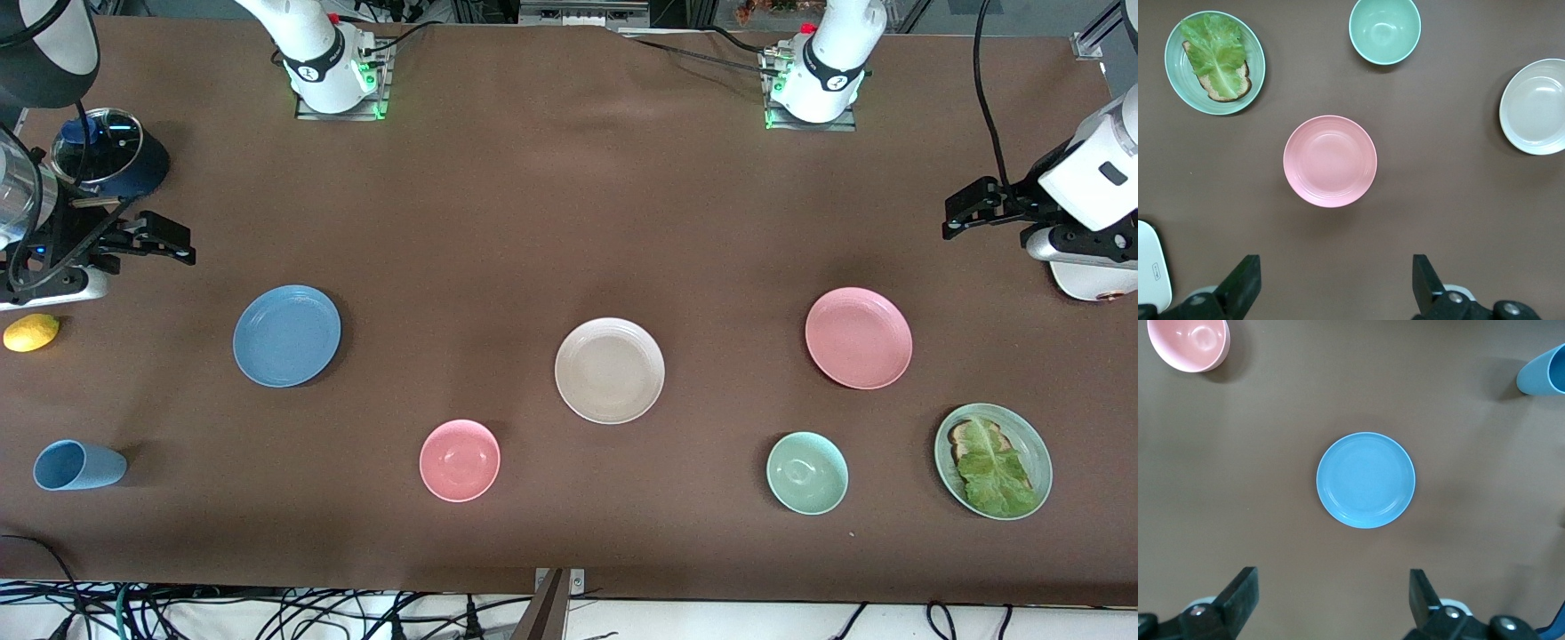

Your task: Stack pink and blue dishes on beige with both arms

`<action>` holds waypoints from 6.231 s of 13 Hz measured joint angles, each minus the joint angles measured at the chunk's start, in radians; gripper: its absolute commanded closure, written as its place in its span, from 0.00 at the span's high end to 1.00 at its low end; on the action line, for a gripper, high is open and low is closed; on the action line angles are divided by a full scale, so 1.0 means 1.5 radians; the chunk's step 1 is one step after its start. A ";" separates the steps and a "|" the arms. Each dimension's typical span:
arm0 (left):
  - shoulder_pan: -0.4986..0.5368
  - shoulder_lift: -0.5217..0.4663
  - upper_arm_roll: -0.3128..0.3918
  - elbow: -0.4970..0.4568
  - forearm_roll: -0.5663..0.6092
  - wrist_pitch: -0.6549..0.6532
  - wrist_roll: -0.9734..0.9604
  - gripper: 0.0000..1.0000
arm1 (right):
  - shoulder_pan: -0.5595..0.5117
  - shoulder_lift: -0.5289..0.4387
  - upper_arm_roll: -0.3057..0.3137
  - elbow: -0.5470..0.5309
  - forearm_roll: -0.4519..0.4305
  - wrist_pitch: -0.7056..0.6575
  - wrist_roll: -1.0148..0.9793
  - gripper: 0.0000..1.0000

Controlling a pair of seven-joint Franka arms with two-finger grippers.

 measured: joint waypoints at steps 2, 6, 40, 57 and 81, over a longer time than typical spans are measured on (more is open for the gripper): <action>0.000 0.000 0.000 0.000 0.000 0.000 0.000 1.00 | 0.000 0.000 0.000 0.000 0.000 0.000 0.000 1.00; 0.000 0.001 0.000 0.000 0.000 -0.001 0.000 1.00 | 0.001 0.000 0.001 0.000 0.000 0.000 0.000 1.00; 0.099 0.290 0.020 0.000 0.032 0.109 0.005 1.00 | 0.022 -0.001 0.006 0.000 0.000 -0.005 0.067 1.00; 0.132 0.358 0.020 -0.189 0.045 0.432 0.008 0.30 | 0.019 -0.001 0.004 0.000 0.000 -0.005 0.069 1.00; 0.114 0.311 -0.148 0.014 0.030 0.131 -0.160 0.00 | -0.050 0.076 -0.003 -0.002 -0.012 0.027 -0.122 0.99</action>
